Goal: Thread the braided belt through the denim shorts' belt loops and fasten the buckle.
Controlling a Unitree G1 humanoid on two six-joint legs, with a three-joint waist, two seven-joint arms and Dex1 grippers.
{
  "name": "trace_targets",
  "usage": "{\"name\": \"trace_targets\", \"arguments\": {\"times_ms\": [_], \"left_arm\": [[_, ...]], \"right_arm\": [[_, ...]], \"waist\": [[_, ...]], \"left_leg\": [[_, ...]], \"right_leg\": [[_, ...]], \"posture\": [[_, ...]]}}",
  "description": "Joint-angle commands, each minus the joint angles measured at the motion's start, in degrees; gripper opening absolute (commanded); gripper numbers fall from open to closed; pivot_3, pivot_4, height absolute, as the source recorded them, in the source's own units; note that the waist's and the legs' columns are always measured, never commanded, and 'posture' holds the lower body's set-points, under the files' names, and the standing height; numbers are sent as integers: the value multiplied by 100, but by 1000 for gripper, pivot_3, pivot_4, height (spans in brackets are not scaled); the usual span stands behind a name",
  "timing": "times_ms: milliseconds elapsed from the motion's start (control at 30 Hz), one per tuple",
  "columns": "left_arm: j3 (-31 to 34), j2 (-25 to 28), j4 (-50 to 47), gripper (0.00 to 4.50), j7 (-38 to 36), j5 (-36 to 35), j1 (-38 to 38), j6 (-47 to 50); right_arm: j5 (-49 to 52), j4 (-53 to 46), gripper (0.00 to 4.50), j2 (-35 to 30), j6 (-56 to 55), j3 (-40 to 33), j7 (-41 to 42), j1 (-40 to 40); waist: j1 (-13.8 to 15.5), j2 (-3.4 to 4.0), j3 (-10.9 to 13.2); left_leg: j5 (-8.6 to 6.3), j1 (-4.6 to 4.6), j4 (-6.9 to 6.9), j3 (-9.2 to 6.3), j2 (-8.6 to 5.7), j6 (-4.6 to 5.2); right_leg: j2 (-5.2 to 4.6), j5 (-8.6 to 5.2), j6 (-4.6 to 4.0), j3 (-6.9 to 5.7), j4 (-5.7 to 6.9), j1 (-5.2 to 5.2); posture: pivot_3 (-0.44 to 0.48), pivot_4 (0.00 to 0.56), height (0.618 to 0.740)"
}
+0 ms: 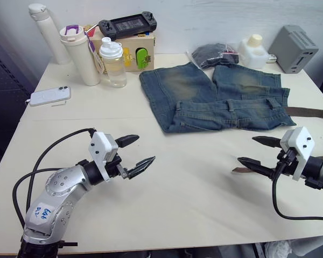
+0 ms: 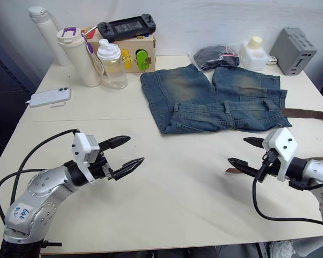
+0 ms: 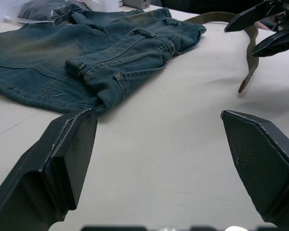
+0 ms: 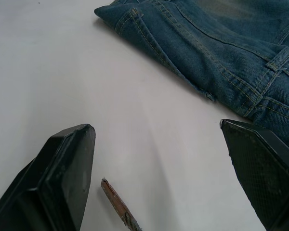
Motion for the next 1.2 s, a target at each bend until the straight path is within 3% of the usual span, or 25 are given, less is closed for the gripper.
{"name": "trace_targets", "arguments": {"times_ms": [33, 400, 867, 1033, 1100, 1200], "left_arm": [[-22, 5, -128, 4500, -49, -19, 15, -135], [79, 157, -101, 4500, -291, 12, 225, -256], [115, 193, -44, 4500, -355, -16, 226, -253], [110, 231, 28, 4500, -417, -21, 95, -232], [126, 252, -4, 4500, -434, -33, 125, -225], [148, 259, -120, 4500, -395, -61, 213, -162]], "right_arm": [[107, -67, 4453, -44, -4, -236, 29, -5], [47, 527, 4453, -170, -149, -850, 376, 529], [-92, 775, 4453, -176, -355, -672, 538, 506], [-180, 1152, 4453, -947, -355, -222, 1503, 100], [-268, 1233, 4453, -1394, -381, 157, 2078, -37], [-782, 1556, 4453, -1811, -499, 831, 2286, -389]], "waist": [[0, 0, 0], [8, 0, 0], [14, 0, 0], [-8, 5, 1], [-23, 6, 1], [-27, 5, 2]], "left_leg": [[0, 0, 0, 0, 0, 0], [0, 1, 0, 0, 0, 0], [0, 1, 0, 0, -1, 0], [0, 3, 0, 3, -1, 1], [0, 2, 0, 2, 0, 1], [0, 0, -3, -3, 6, 0]], "right_leg": [[0, 0, 0, 0, 0, 0], [-1, 0, 0, -1, -9, 3], [-3, 0, 0, 0, -9, 3], [-3, 0, 0, 2, -8, 1], [-2, 0, 0, 1, -9, 1], [1, 0, -1, -5, -9, 2]], "posture": [[0, 150, 690], [0, 150, 690], [0, 150, 690], [0, 150, 690], [0, 150, 690], [0, 150, 690]]}}
